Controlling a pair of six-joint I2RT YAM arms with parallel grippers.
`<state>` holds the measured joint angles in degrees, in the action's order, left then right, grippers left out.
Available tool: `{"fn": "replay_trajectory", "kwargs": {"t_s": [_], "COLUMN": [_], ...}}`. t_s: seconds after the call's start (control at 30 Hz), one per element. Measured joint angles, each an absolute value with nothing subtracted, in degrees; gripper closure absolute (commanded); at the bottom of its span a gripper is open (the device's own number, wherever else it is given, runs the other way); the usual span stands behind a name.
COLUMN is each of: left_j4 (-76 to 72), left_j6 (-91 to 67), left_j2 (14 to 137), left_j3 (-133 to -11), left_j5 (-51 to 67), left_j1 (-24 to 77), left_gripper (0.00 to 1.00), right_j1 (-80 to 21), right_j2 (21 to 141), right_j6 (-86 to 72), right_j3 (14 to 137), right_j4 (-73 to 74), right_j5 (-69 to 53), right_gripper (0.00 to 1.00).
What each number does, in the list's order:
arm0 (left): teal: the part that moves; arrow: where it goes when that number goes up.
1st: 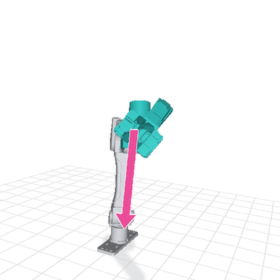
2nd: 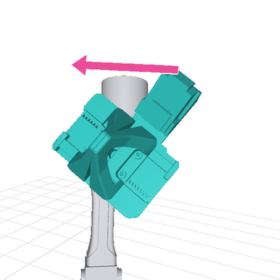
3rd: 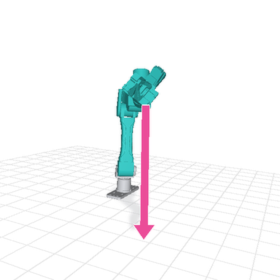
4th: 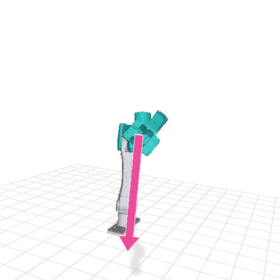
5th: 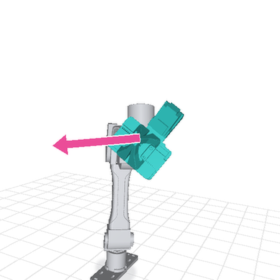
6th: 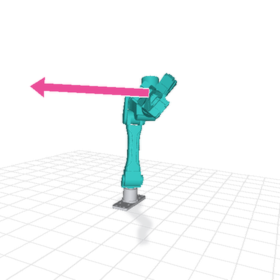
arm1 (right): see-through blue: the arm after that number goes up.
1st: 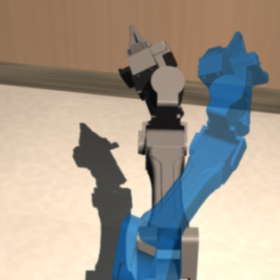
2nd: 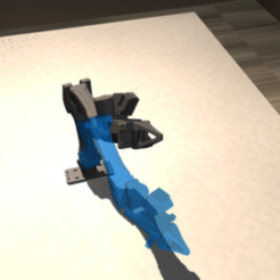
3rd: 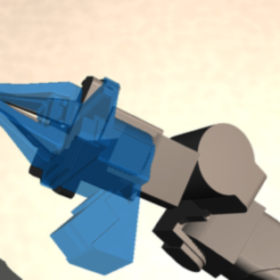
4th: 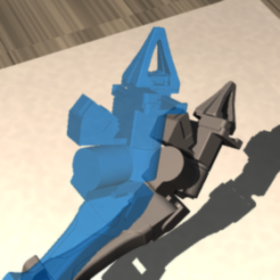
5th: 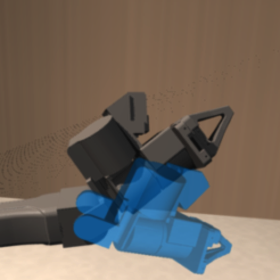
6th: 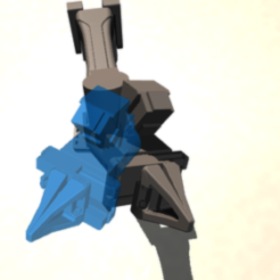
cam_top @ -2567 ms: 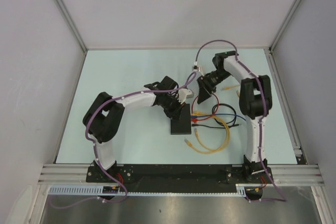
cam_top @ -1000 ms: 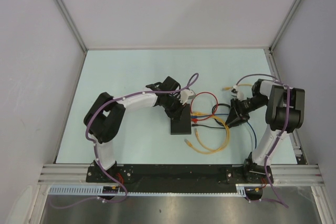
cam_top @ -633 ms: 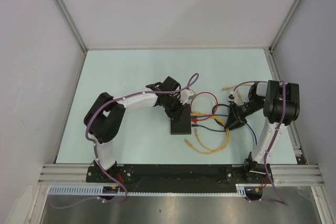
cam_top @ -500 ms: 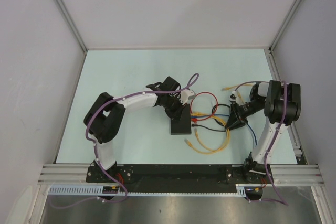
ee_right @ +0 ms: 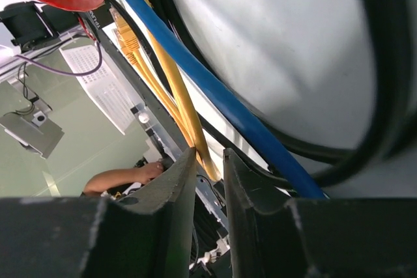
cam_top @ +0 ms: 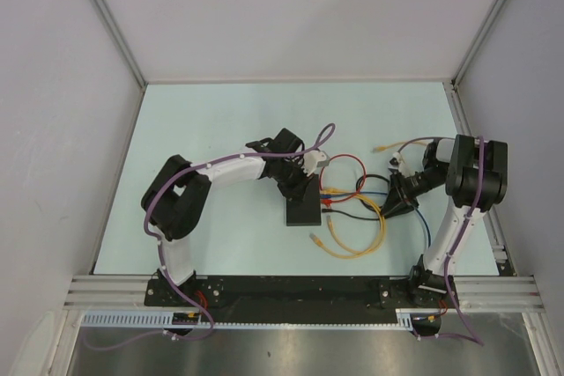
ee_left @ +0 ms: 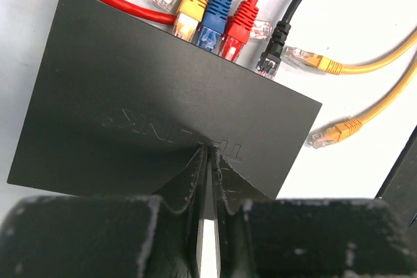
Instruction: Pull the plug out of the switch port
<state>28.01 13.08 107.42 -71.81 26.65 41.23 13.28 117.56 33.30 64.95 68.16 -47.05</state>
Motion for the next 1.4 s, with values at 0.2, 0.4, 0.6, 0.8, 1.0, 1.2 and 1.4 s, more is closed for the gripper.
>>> {"fn": "replay_trajectory", "kwargs": {"t_s": [0.2,0.4,0.6,0.8,1.0,1.2,1.4], "left_j4": [28.0,28.0,28.0,28.0,28.0,28.0,28.0], "left_j6": [13.2,13.5,13.6,13.6,13.6,13.6,13.6], "left_j2": [107.4,107.4,107.5,108.0,108.1,108.2,108.2], "left_j3": [-71.9,-71.9,-72.0,-72.6,-72.8,-72.8,-72.8], "left_j5": [26.4,26.1,26.1,26.2,26.2,26.2,26.2], "left_j1": [41.4,41.6,41.6,41.7,41.7,41.7,41.7], "left_gripper": [0.88,0.88,0.88,0.88,0.88,0.88,0.88], "right_j1": [11.4,11.6,15.1,16.7,15.1,13.4,13.4], "right_j2": [117.6,117.6,117.5,117.6,117.6,117.6,117.9], "right_j6": [33.2,33.2,33.7,34.8,36.0,35.7,35.3], "right_j3": [64.9,64.9,64.9,65.0,65.2,65.3,65.3], "right_j4": [68.2,68.1,68.4,68.9,69.8,69.8,69.7], "right_j5": [-47.0,-47.1,-47.0,-47.5,-48.8,-49.2,-49.2], "right_gripper": [0.75,0.77,0.83,0.74,0.72,0.73,0.77]}}
